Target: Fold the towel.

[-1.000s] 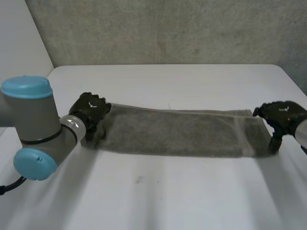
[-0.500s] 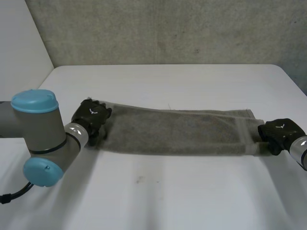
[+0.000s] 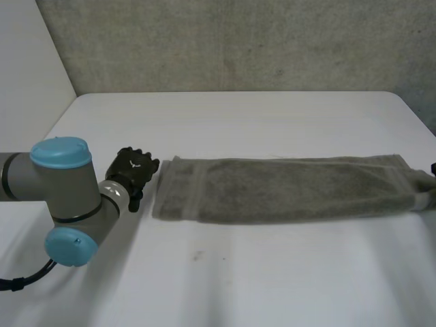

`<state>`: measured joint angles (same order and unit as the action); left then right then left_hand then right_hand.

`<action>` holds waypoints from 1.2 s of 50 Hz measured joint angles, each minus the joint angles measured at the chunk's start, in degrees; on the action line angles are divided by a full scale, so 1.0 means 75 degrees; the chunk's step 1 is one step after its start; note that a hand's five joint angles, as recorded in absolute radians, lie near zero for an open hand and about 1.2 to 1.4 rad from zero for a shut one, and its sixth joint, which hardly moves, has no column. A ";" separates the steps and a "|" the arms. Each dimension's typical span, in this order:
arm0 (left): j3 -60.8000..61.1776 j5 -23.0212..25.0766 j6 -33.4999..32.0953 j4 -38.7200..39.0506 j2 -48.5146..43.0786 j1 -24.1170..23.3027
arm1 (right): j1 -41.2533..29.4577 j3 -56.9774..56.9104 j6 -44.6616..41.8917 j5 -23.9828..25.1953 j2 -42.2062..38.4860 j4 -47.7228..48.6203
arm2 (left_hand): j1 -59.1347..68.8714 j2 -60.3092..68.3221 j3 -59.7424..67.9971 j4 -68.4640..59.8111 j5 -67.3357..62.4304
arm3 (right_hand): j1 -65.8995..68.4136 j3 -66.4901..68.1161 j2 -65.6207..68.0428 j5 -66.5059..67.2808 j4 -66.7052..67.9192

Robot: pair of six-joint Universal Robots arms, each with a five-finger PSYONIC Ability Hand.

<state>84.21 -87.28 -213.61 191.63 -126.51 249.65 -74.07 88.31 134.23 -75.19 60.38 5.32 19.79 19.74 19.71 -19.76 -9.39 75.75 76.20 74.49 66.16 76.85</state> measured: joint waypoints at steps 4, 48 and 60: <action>0.0101 -0.0010 0.0014 -0.0046 0.0364 -0.0060 | 0.0028 -0.0319 -0.0079 -0.0005 0.0053 -0.0056 | -0.0015 -0.0025 -0.0016 0.0026 0.0013 | 0.0006 0.0000 0.0000 -0.0001 0.0000; 0.0593 0.0021 0.0807 -0.0336 0.2703 0.0265 | -0.8654 -0.4906 0.0798 -0.1088 -0.2550 -0.0984 | -0.0647 -0.0683 -0.0678 0.0661 0.0657 | -0.8183 -0.8316 -0.8069 -0.8354 -0.4337; 0.0056 0.0010 0.1257 -0.0305 0.2106 -0.0231 | -0.6562 -0.1900 0.3536 -0.1292 -0.0078 -0.1122 | -0.0646 -0.0682 -0.0675 0.0661 0.0656 | -0.8325 -0.8317 -0.8068 -0.8354 -0.4337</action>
<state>84.63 -87.21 -204.18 189.34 -110.71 247.92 -123.28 74.06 160.75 -84.88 59.80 -3.10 14.94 14.63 14.65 -14.80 -4.47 13.31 13.82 13.97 3.51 44.33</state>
